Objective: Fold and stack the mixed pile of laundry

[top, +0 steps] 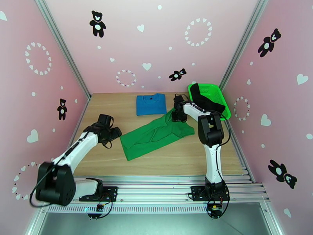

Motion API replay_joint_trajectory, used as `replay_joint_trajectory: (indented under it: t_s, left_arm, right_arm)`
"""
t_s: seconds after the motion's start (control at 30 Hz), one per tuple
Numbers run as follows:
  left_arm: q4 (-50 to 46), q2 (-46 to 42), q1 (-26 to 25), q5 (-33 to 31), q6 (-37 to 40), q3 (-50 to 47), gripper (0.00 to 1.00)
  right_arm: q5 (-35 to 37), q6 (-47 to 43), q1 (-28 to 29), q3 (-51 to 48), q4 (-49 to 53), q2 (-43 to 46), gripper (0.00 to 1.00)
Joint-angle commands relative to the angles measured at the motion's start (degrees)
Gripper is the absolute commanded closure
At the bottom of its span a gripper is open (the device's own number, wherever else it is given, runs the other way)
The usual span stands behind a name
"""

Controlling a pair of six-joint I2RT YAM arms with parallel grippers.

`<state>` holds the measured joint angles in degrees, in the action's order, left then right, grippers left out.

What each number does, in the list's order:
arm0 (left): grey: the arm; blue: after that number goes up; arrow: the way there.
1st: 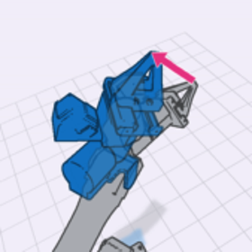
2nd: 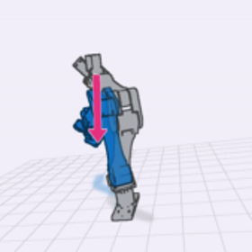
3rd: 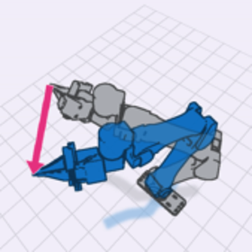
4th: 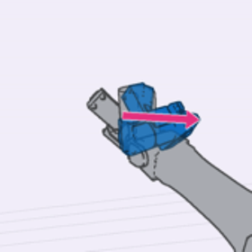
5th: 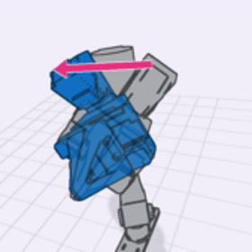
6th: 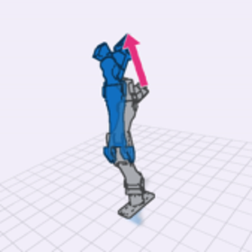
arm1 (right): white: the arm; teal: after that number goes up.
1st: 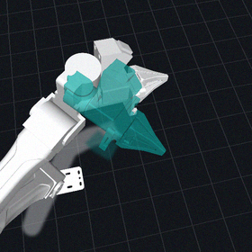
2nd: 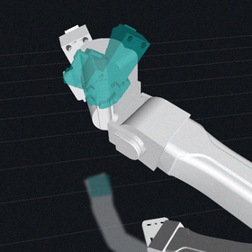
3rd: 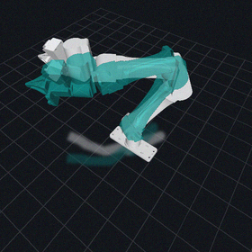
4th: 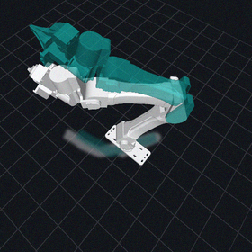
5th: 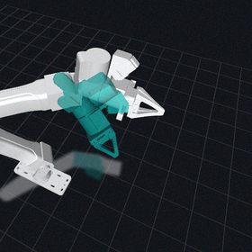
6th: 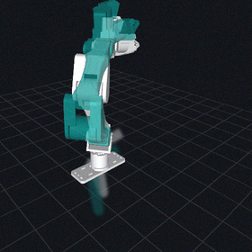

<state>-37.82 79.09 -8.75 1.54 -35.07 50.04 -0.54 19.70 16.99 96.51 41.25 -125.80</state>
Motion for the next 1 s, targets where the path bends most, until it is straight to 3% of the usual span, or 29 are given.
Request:
replay_joint_trajectory:
  t_s: [0.0, 0.13, 0.23, 0.37, 0.47, 0.63, 0.7, 0.97]
  left_arm:
    - [5.23, 4.43, -0.31, 5.15, 0.83, -0.17, 0.27]
    - [6.92, 11.39, -2.81, 5.36, 1.82, 1.43, 0.31]
    - [8.55, 15.92, -3.80, 3.73, 1.76, 2.24, 0.35]
    - [9.98, 20.10, -3.81, 1.19, 1.89, 3.11, 0.49]
    - [11.45, 22.19, -3.88, 1.63, 2.03, 3.27, 0.60]
    - [13.79, 25.12, -4.13, 3.59, 1.93, 2.83, 0.73]
    - [14.56, 25.82, -4.29, 3.95, 1.85, 2.45, 0.73]
    - [16.83, 25.84, -4.82, 4.61, 1.32, 0.44, 0.82]
  right_arm:
    - [-0.19, -1.15, 4.29, -6.45, 2.88, 11.41, 0.52]
    - [1.55, -0.57, 14.80, -15.76, 2.25, 22.02, 0.43]
    - [1.44, 1.81, 26.50, -19.56, 1.27, 25.42, 0.39]
    - [0.75, 5.49, 41.76, -16.95, -0.33, 20.66, 0.38]
    - [-0.19, 8.27, 48.81, -12.06, -3.16, 13.58, 0.38]
    - [-1.29, 10.80, 52.70, 0.76, -1.83, 0.51, 0.43]
    - [-0.87, 11.51, 53.21, 4.46, -0.63, -2.80, 0.44]
    - [3.00, 11.33, 53.83, 9.33, 3.01, -5.32, 0.46]
